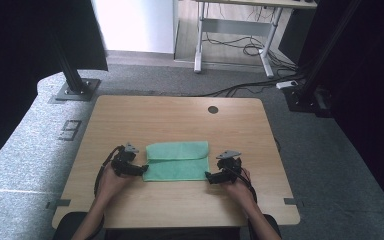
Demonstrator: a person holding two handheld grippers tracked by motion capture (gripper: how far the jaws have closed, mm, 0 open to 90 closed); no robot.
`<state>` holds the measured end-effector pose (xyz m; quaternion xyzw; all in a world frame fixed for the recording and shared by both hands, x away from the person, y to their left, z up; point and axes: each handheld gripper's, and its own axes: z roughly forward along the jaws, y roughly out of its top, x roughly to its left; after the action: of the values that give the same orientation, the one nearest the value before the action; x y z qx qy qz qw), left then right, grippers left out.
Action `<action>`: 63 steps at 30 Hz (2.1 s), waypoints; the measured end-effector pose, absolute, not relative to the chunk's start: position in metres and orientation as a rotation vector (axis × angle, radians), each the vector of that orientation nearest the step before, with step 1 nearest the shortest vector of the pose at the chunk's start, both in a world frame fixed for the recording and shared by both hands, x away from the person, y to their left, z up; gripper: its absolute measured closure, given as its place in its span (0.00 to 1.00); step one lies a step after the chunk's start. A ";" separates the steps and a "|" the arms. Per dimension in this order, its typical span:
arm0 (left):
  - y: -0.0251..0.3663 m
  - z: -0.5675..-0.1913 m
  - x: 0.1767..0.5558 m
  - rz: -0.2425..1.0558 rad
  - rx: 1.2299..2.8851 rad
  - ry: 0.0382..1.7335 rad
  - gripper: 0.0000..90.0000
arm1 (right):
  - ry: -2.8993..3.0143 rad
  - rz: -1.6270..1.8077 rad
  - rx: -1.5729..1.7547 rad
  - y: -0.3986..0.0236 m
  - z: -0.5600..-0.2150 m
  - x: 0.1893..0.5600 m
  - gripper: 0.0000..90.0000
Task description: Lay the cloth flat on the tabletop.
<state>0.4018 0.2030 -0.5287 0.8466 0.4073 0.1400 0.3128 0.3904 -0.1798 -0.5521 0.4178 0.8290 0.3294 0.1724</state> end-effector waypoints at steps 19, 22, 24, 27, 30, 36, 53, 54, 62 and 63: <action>0.172 -0.523 0.460 0.537 2.231 1.045 0.17 | 2.351 0.946 1.210 -0.181 -0.553 0.391 0.00; 0.173 -0.523 0.472 0.553 2.233 1.069 0.17 | 2.351 0.947 1.208 -0.181 -0.553 0.391 0.00; 0.174 -0.524 0.478 0.550 2.226 1.084 0.17 | 2.351 0.949 1.209 -0.181 -0.553 0.391 0.00; 0.176 -0.524 0.483 0.533 2.211 1.098 0.18 | 2.350 0.951 1.207 -0.181 -0.553 0.390 0.00; 0.180 -0.514 0.485 0.511 2.169 1.104 0.21 | 2.349 0.953 1.206 -0.181 -0.553 0.391 0.00; 0.149 -0.501 0.467 0.370 2.179 0.886 0.43 | 2.352 0.952 1.205 -0.182 -0.554 0.391 0.00; 0.094 -0.529 0.463 0.302 2.374 0.759 0.96 | 2.351 0.950 1.211 -0.181 -0.553 0.390 0.02; 0.094 -0.526 0.464 0.297 2.371 0.755 0.96 | 2.351 0.947 1.210 -0.181 -0.552 0.390 0.03; 0.096 -0.481 0.492 0.358 2.303 0.786 0.94 | 2.378 0.939 1.193 -0.182 -0.550 0.386 0.08; 0.096 -0.477 0.498 0.369 2.299 0.797 0.93 | 2.377 0.940 1.187 -0.182 -0.550 0.385 0.08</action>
<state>0.4979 0.0960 -0.4768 0.8806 0.3053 0.1415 0.3336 0.3854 -0.1822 -0.5495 0.4157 0.8325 0.3292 0.1607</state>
